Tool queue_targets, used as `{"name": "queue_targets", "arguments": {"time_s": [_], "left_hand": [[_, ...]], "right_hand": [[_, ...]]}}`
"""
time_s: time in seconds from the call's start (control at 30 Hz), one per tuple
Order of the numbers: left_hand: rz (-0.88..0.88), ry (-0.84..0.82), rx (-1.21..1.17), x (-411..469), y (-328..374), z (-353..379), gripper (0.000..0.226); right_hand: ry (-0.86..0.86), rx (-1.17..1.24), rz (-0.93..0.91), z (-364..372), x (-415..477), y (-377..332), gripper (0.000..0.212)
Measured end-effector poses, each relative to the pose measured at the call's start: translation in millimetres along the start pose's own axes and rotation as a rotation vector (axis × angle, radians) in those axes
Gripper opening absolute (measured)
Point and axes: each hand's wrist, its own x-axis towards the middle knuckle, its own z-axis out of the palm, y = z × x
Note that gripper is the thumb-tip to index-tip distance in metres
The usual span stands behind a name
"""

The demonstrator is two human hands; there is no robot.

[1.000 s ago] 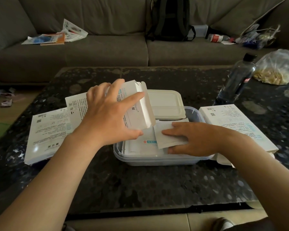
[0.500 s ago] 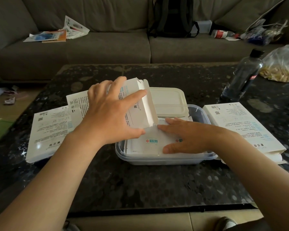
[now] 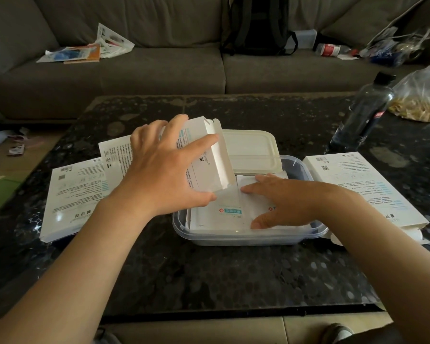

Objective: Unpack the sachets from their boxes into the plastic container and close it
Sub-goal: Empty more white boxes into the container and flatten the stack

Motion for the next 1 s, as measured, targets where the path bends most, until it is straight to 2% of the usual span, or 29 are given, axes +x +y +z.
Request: {"name": "queue_targets", "arguments": {"time_s": [0.43, 0.53, 0.73, 1.0], "left_hand": [[-0.008, -0.009, -0.028, -1, -4, 0, 0.106], [-0.006, -0.015, -0.037, -1, -4, -2, 0.106], [-0.01, -0.003, -0.033, 0, -7, -2, 0.103], [-0.026, -0.024, -0.04, 0, -9, -3, 0.104]], "right_hand": [[-0.068, -0.134, 0.124, -9, 0, -8, 0.091], [-0.031, -0.163, 0.078, -12, -2, -13, 0.087], [0.051, -0.023, -0.16, 0, 14, -28, 0.081], [-0.008, -0.078, -0.159, 4, 19, -27, 0.077]]}}
